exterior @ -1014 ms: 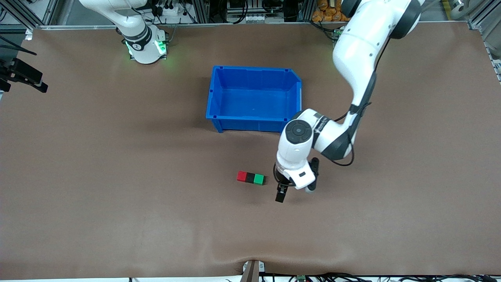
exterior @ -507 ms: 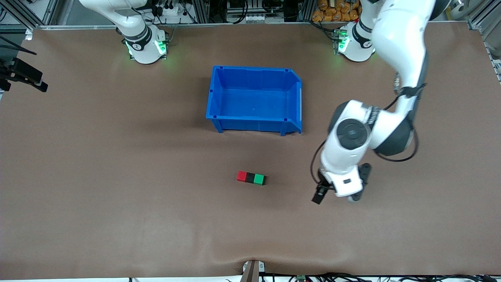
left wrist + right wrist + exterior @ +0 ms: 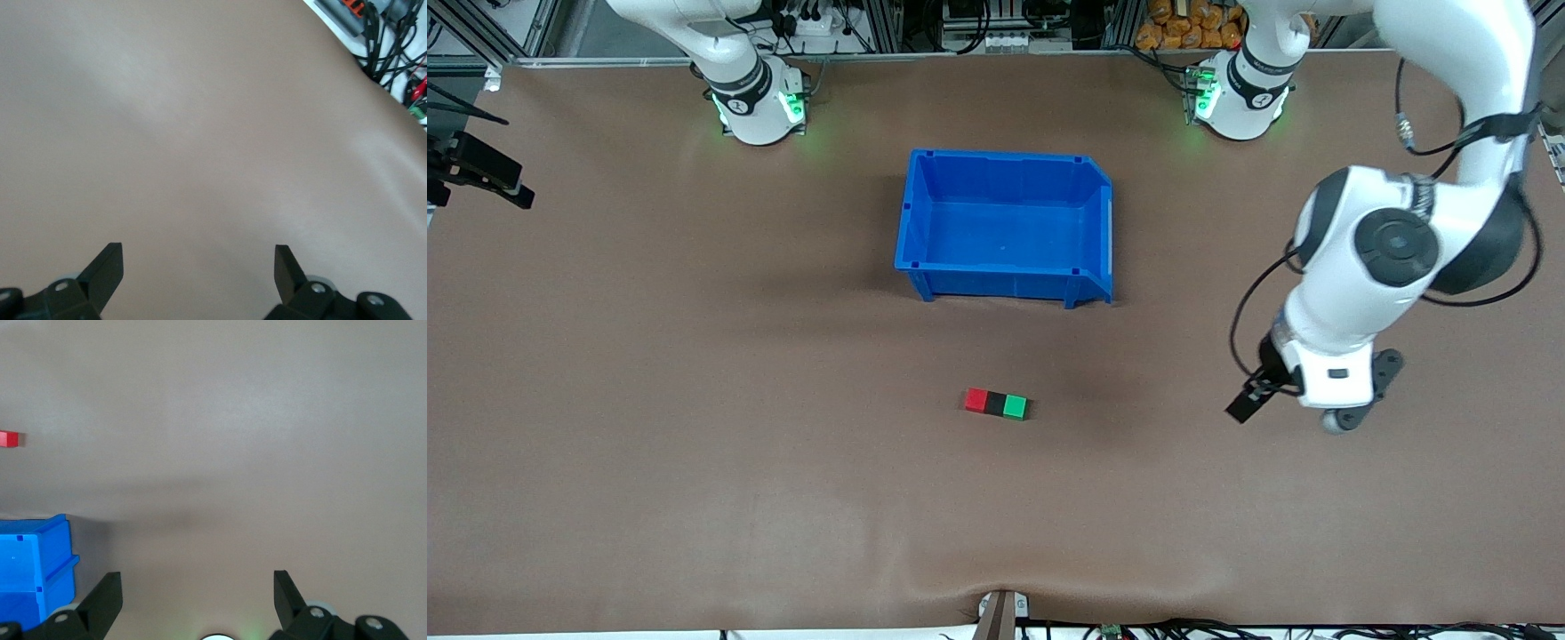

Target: Attach green and red cubes to black cube

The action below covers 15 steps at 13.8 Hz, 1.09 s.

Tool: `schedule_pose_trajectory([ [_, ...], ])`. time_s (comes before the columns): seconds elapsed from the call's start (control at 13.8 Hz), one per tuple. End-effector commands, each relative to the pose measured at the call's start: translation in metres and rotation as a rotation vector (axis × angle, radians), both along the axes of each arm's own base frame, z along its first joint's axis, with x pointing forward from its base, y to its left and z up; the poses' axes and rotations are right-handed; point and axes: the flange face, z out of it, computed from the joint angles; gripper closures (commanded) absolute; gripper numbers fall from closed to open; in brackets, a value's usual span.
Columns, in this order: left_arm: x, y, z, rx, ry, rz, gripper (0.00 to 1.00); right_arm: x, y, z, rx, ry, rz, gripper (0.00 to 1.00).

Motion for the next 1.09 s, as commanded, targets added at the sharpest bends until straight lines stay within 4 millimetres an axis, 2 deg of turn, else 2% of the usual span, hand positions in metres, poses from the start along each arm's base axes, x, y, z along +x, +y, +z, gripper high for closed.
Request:
schedule_pose_trajectory([
  [0.0, -0.016, 0.028, 0.022, -0.001, 0.040, -0.142, 0.00, -0.002, -0.004, 0.003, -0.019, 0.000, 0.012, 0.00],
  [0.14, -0.016, 0.047, 0.038, 0.017, 0.042, -0.257, 0.00, -0.002, -0.003, 0.003, -0.020, 0.001, 0.016, 0.00],
  [0.43, -0.019, 0.059, 0.057, 0.051, 0.111, -0.451, 0.00, -0.003, 0.000, 0.004, -0.027, 0.001, 0.021, 0.00],
  [0.58, -0.018, 0.080, 0.084, 0.062, 0.122, -0.507, 0.00, -0.003, 0.000, 0.004, -0.027, 0.002, 0.019, 0.00],
  [0.72, -0.022, 0.090, 0.109, 0.080, 0.127, -0.583, 0.00, -0.003, -0.002, 0.003, -0.027, 0.007, 0.016, 0.00],
  [0.87, -0.034, 0.094, 0.130, 0.088, 0.129, -0.654, 0.00, -0.003, -0.002, 0.003, -0.023, 0.008, 0.014, 0.00],
  [1.01, -0.054, 0.094, 0.150, 0.089, 0.145, -0.683, 0.00, -0.003, -0.001, 0.003, -0.014, 0.005, 0.015, 0.00],
])
